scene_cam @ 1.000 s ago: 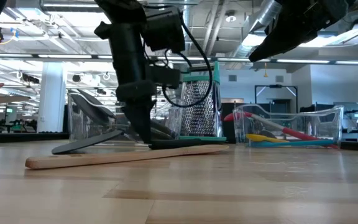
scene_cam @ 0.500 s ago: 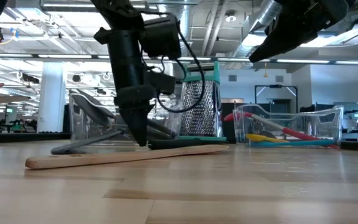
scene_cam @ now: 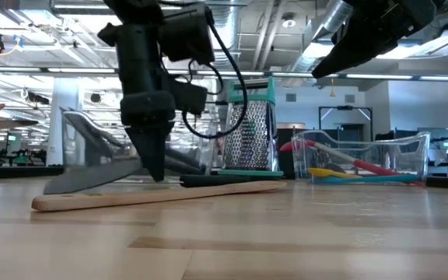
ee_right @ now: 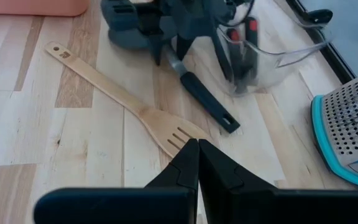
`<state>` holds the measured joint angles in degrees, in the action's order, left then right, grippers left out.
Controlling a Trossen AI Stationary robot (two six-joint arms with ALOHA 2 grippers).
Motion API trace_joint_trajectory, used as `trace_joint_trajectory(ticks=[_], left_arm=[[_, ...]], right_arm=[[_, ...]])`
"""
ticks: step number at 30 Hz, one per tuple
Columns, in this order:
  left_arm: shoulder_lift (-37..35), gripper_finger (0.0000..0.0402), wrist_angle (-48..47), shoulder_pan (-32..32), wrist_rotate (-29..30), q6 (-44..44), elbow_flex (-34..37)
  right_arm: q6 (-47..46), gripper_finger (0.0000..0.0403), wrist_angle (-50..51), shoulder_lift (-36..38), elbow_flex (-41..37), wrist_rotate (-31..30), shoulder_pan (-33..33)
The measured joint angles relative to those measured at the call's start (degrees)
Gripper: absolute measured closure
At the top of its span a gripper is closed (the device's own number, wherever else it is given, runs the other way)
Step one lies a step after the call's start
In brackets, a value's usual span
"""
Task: Pick & Place Kitchen Items
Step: Put the black spatula into the left transparent bin
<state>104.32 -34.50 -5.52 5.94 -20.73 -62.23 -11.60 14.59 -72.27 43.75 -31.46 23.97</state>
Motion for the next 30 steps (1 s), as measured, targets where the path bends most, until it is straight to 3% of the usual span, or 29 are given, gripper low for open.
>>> trace_joint_trajectory(ticks=[23, 30], left_arm=[[-1.6, 0.023, 1.6, -0.5, 1.6, 1.5, -0.1], [-1.6, 0.023, 1.6, 1.0, 6.3, 6.1, -0.2]], right_arm=[[0.0, 0.0401, -0.1, 0.0, 0.0, 0.0, 0.0], [0.0, 0.0401, -0.1, 0.0, 0.0, 0.0, 0.0]])
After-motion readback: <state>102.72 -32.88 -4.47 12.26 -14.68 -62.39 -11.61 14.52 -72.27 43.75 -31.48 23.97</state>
